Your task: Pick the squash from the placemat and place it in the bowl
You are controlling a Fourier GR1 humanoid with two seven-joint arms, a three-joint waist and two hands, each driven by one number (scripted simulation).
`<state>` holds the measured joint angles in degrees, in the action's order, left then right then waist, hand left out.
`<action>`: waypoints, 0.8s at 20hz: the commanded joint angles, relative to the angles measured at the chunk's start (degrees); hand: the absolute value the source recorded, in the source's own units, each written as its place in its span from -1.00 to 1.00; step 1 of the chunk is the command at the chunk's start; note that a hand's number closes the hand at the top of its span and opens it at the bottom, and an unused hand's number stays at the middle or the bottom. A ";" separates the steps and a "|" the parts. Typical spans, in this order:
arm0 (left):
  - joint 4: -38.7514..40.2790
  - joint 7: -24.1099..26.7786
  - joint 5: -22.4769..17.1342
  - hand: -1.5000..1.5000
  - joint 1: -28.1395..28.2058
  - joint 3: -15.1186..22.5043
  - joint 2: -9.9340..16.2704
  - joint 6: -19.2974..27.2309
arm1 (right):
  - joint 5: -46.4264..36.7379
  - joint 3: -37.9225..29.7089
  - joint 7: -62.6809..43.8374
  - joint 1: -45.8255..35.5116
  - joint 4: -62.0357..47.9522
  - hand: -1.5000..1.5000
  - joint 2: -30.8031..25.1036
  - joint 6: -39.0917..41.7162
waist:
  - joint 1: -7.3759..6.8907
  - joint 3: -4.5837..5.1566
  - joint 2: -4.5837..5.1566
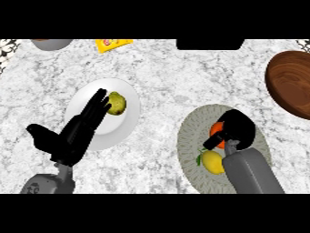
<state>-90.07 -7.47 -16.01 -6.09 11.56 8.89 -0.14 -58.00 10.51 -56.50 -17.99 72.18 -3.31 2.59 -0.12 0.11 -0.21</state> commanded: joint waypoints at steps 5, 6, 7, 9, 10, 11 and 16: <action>-4.61 -2.68 2.46 0.00 2.76 0.55 -2.30 0.28 | -1.71 -2.52 4.51 -2.89 -5.89 1.00 -1.98 -0.12 | -0.25 -0.12 0.21; -3.70 -2.12 2.66 0.00 2.43 -0.16 -1.92 -1.30 | -3.95 -0.33 3.37 -0.17 -4.42 1.00 -0.13 -2.24 | -0.08 -0.11 0.20; -3.37 -3.54 1.97 0.00 1.48 -1.34 -1.71 -1.21 | -4.25 0.50 0.87 -0.96 -0.09 1.00 -0.40 2.01 | 0.00 -0.11 0.17; -0.31 0.35 1.59 0.00 1.81 -2.39 -0.88 -3.71 | -8.20 4.68 -1.44 2.00 1.19 1.00 2.59 -1.04 | 0.10 -0.09 0.15; 4.39 1.07 3.51 0.00 -1.85 -1.87 -3.75 -1.28 | -8.70 2.32 -0.33 -0.81 -3.03 1.00 1.09 -2.16 | 0.14 -0.10 0.25; -2.35 -2.82 2.67 0.00 0.00 -2.01 -2.56 -1.28 | -7.30 0.11 2.34 -3.84 -5.49 1.00 -0.14 -0.58 | -0.13 -0.11 0.21; -3.55 -3.56 1.19 0.00 1.50 -3.22 -1.12 -3.56 | -4.43 -0.38 9.13 -9.59 -11.18 1.00 -1.61 5.36 | -0.50 -0.12 0.27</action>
<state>-91.28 -9.57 -14.25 -6.03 8.56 7.28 -2.91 -63.13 10.53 -51.34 -24.07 65.67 -3.88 5.30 -0.32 0.07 -0.08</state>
